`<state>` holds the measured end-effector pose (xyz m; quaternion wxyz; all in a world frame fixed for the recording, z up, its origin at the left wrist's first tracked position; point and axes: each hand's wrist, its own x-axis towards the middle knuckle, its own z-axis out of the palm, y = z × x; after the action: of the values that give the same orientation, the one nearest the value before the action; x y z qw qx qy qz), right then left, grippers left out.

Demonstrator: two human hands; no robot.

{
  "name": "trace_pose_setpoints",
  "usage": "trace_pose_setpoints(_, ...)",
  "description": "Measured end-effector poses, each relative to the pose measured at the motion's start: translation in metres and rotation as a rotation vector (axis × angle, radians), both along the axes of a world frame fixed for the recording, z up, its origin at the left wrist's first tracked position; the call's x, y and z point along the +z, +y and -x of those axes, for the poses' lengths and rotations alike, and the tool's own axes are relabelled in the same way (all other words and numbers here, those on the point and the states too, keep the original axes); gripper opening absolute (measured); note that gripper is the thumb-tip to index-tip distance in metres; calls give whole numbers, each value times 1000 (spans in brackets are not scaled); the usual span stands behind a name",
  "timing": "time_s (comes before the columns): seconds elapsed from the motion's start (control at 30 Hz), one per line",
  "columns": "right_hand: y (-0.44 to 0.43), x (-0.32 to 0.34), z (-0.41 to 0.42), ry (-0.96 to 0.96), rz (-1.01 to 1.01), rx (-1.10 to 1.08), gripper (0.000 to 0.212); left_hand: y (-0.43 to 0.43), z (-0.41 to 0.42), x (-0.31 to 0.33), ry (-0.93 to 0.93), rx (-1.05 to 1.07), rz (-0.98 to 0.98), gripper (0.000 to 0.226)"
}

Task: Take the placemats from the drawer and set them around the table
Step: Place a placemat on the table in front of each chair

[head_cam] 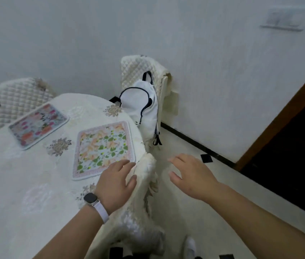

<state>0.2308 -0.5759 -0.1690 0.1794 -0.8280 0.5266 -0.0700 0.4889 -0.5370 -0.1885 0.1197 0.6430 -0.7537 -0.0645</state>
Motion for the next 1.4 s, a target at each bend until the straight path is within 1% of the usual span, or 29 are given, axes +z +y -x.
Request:
trace_pose_setpoints(0.17,-58,4,-15,-46,16,103,47,-9,-3,2,-55,110,-33,48)
trace_pose_setpoints(0.3,-85,-7,-46,-55,-19,197,47,-14,-29,-3,-74,218,-89,49)
trace_pose_setpoints(0.4,-98,-18,-69,-42,-36,249,47,-17,-51,-15,-81,262,-106,48)
trace_pose_setpoints(0.53,-110,-24,-93,-6,-63,257,47,-30,-81,-36,-53,286,-143,50)
trace_pose_setpoints(0.63,-124,-25,-110,46,-67,276,47,-47,-99,-52,-34,293,-135,51)
trace_pose_setpoints(0.73,-141,-30,-127,60,-68,250,47,-66,-120,-66,-15,278,-146,51)
trace_pose_setpoints(0.93,-155,-34,-157,129,-179,247,48,-81,-157,-90,29,338,-180,45)
trace_pose_setpoints(1.07,-174,-54,-183,88,-366,141,47,-88,-183,-101,67,453,-215,45)
trace_pose_setpoints(1.2,-189,-84,-210,-26,-578,-61,52,-91,-206,-120,154,597,-217,45)
trace_pose_setpoints(1.33,-201,-103,-226,-163,-730,-302,61,-91,-223,-128,265,788,-263,46)
trace_pose_setpoints(1.4,-205,-110,-230,-203,-780,-386,64,-93,-227,-131,305,878,-286,46)
